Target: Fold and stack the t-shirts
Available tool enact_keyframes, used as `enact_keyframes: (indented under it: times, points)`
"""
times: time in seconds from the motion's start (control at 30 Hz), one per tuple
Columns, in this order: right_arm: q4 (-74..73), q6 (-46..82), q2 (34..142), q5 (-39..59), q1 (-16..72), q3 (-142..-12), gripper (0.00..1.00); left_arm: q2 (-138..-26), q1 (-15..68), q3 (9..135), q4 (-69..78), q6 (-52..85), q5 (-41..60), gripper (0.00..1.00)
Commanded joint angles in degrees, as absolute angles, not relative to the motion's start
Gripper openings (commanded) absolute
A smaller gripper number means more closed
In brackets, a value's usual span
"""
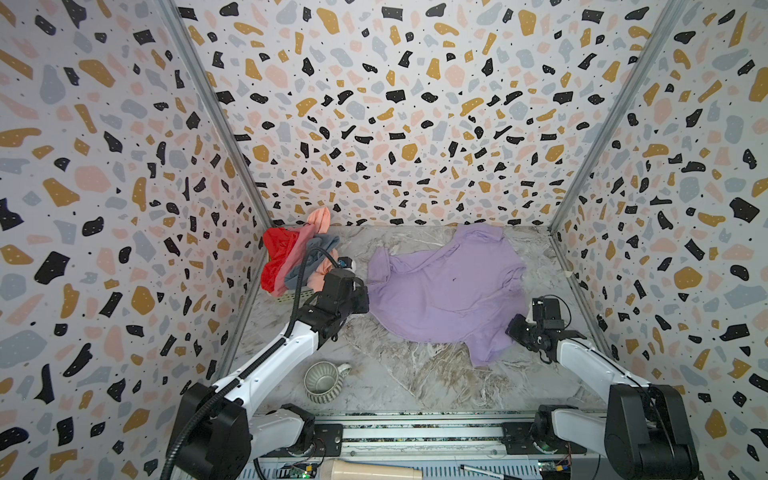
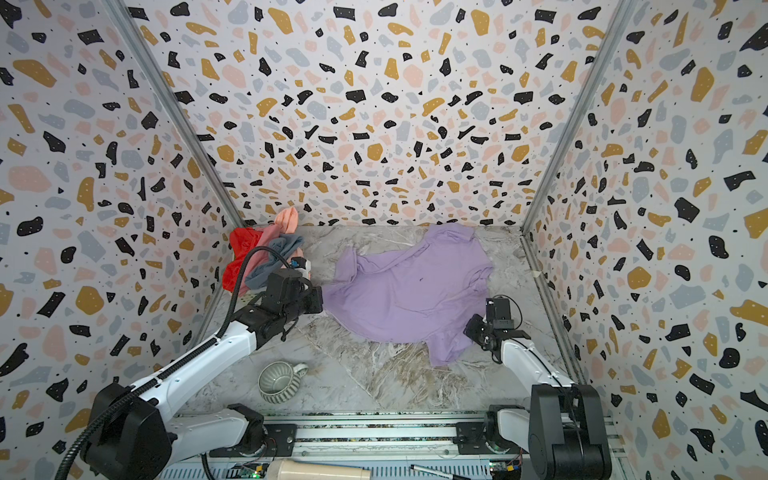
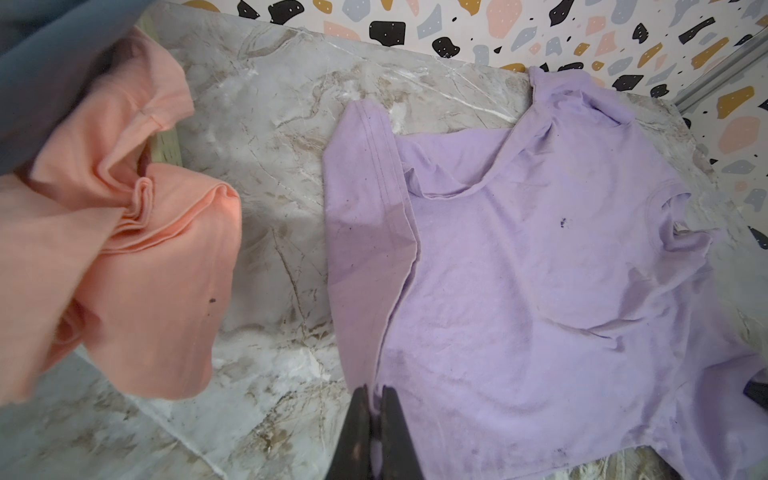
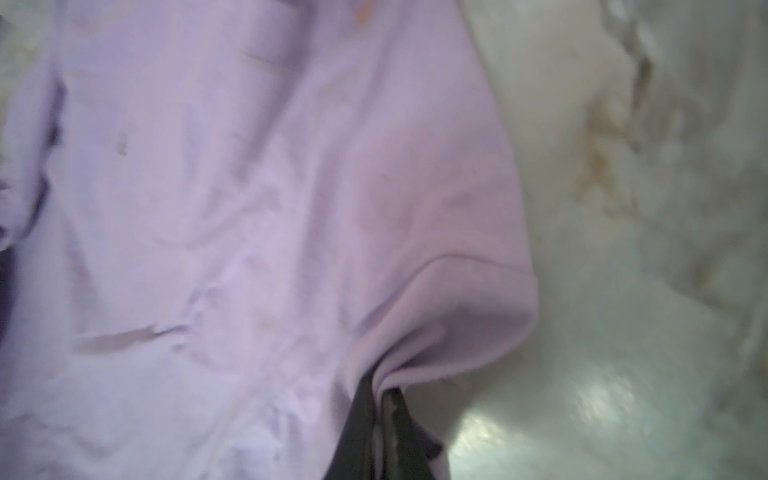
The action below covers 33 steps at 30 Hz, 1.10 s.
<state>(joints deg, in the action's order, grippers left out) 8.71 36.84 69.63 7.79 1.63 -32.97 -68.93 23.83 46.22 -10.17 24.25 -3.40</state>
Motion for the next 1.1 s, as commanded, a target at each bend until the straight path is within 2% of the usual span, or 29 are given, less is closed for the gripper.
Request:
enact_keyframes:
  times: [0.0,0.03,0.07,0.1,0.13,0.23,0.33,0.47,0.57,0.67,0.73,0.87,1.07]
  points:
    - [7.8,33.6,75.2,5.6,1.8,-47.5,0.05,-67.3,23.7,46.6,-7.5,25.0,-2.0,0.00]
    - [7.9,32.3,78.5,5.7,1.8,-50.9,0.08,-67.4,23.6,46.7,-7.3,25.0,-2.0,0.00]
    - [8.4,31.1,82.6,5.9,1.8,-55.3,0.18,-67.6,23.6,46.8,-6.9,24.9,-2.0,0.00]
    - [9.0,30.1,87.3,6.8,1.8,-59.7,0.38,-67.8,23.6,47.0,-6.5,24.9,-2.2,0.00]
    - [9.8,28.9,91.3,8.5,1.7,-63.6,0.54,-68.1,23.6,47.2,-6.2,24.8,-2.4,0.00]
    - [10.5,26.1,98.9,14.7,1.8,-73.5,0.63,-69.2,23.6,48.0,-5.5,24.9,-2.8,0.00]
    - [7.9,25.6,97.8,15.0,1.4,-74.9,0.66,-70.0,23.6,48.4,-4.7,25.1,-2.8,0.00]
    - [6.4,26.2,93.2,13.4,-0.4,-69.8,0.65,-71.0,23.6,48.2,-4.6,24.8,-3.2,0.00]
    - [4.5,27.1,92.1,14.1,-2.4,-65.4,0.58,-72.1,23.6,48.6,-5.0,24.3,-2.9,0.00]
    - [4.7,26.9,93.6,14.7,-2.6,-64.9,0.40,-72.7,23.6,49.0,-5.3,23.9,-2.6,0.00]
    - [4.5,26.6,95.2,14.3,-2.1,-64.9,0.36,-72.6,23.6,49.0,-5.1,23.9,-2.6,0.00]
    - [3.1,27.1,99.0,16.3,-1.0,-64.8,0.40,-72.6,23.6,49.1,-4.9,24.3,-2.7,0.00]
    - [1.4,28.7,104.7,17.3,1.3,-66.0,0.40,-72.7,23.6,49.4,-5.4,24.2,-2.6,0.00]
